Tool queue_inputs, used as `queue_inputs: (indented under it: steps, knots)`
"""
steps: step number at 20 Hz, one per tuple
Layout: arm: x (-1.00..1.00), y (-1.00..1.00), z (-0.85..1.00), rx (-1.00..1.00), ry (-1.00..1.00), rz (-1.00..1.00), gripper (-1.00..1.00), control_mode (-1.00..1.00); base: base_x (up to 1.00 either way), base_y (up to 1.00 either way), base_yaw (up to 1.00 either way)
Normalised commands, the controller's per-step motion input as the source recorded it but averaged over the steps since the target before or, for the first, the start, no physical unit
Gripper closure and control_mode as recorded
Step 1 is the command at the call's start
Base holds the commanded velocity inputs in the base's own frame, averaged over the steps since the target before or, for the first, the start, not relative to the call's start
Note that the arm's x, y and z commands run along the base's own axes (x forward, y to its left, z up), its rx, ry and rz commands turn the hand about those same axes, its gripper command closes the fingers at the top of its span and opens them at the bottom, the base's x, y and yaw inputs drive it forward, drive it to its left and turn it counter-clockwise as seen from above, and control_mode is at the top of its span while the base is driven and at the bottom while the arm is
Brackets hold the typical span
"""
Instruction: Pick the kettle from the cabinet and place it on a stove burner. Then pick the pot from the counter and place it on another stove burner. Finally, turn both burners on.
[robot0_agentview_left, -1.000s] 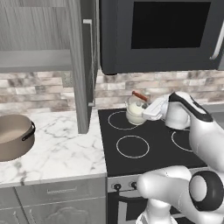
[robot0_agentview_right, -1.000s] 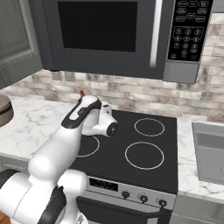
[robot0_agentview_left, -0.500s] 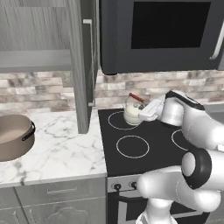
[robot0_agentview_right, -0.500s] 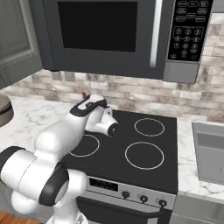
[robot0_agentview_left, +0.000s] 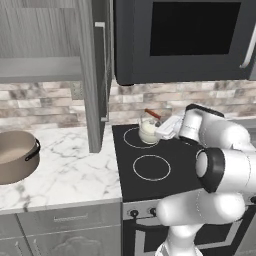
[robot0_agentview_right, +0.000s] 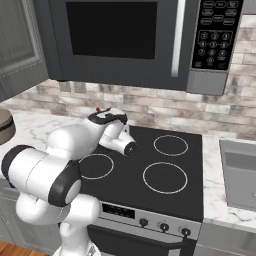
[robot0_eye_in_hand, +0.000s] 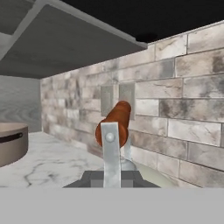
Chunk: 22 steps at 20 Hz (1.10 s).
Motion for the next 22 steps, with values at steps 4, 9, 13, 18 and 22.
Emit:
queue_inputs:
  steps: [4, 9, 13, 18, 22]
  knots:
    - [0.29, 0.01, -0.19, 0.0, 0.0, 0.0, 1.0, -1.0, 0.0, 0.0, 0.0]
    - [0.29, 0.01, -0.18, 0.0, 0.0, 0.0, 1.0, -1.0, 0.0, 0.0, 0.0]
    - [0.3, 0.03, -0.18, 0.0, 0.0, 0.0, 1.0, -1.0, 0.0, 0.0, 0.0]
    - [0.29, 0.03, -0.19, 0.0, 0.0, 0.0, 1.0, -1.0, 0.0, 0.0, 0.0]
    - [0.3, 0.02, -0.17, 0.0, 0.0, 0.0, 1.0, -1.0, 0.0, 0.0, 0.0]
